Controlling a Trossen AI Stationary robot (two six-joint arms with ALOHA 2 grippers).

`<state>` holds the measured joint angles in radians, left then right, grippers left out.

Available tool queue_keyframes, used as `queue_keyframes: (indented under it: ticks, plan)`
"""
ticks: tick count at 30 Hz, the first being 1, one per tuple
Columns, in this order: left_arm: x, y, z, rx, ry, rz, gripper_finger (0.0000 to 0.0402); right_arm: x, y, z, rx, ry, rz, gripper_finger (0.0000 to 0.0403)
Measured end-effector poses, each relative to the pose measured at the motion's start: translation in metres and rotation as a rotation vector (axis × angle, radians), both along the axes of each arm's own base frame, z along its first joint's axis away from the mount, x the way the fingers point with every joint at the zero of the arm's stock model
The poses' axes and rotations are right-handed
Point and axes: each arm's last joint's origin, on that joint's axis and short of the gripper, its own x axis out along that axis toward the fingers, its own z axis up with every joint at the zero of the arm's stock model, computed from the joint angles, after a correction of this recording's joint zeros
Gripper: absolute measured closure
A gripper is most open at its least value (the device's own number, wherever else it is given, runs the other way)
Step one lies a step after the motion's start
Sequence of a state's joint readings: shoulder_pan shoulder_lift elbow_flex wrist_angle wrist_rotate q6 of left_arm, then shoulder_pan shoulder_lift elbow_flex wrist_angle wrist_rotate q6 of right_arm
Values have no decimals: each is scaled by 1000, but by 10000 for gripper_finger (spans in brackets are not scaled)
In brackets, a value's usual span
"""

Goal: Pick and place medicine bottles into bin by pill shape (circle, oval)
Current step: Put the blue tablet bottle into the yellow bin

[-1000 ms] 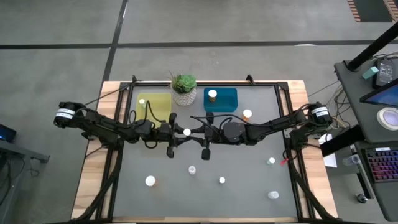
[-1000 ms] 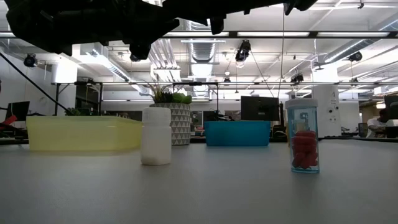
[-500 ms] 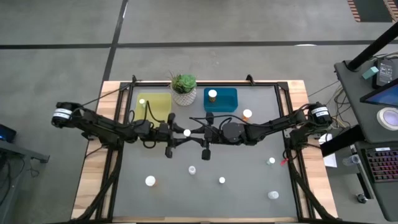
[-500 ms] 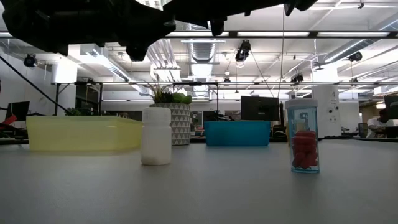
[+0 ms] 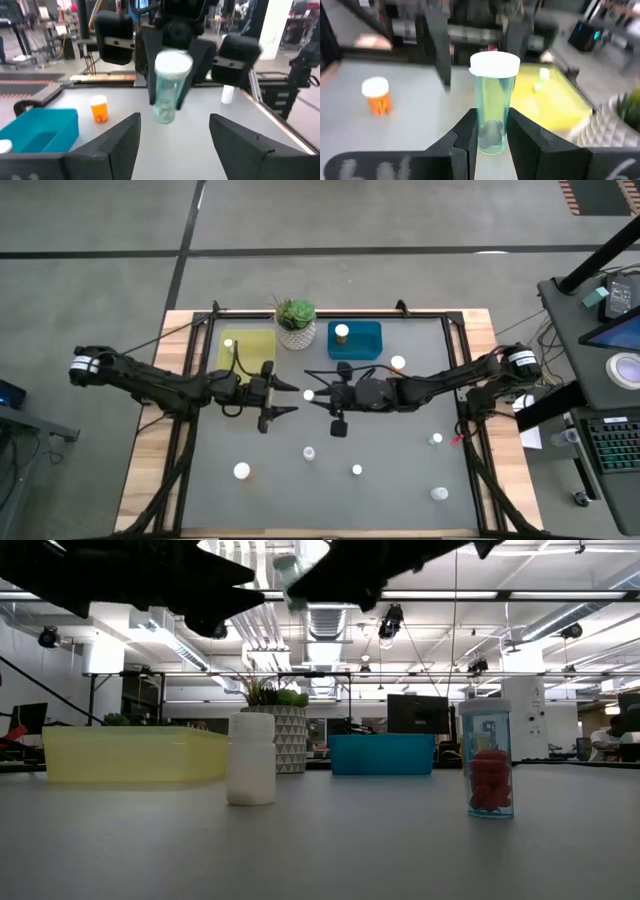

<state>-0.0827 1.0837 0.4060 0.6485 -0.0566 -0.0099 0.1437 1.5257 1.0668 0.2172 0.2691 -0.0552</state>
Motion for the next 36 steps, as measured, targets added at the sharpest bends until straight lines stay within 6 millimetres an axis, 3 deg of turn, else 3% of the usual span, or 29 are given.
queue_keyframes:
  ticks: [4, 9, 17, 24, 36]
  plan:
    - [-4, 0, 7, -12, -28, -1, 180, -7, -3, -12, 7, 143, -73, 323]
    - [5, -1, 10, -10, -7, 8, 180, -9, -3, -23, 3, 229, -103, 323]
    - [37, 0, 8, 31, 225, 106, 180, -9, -3, -26, -17, 243, -93, 323]
    - [58, -2, 14, 80, 227, 100, 180, -10, -3, -26, -25, 254, -91, 323]
    - [70, -2, 4, 77, 217, 103, 180, -10, -3, -26, -28, 258, -89, 323]
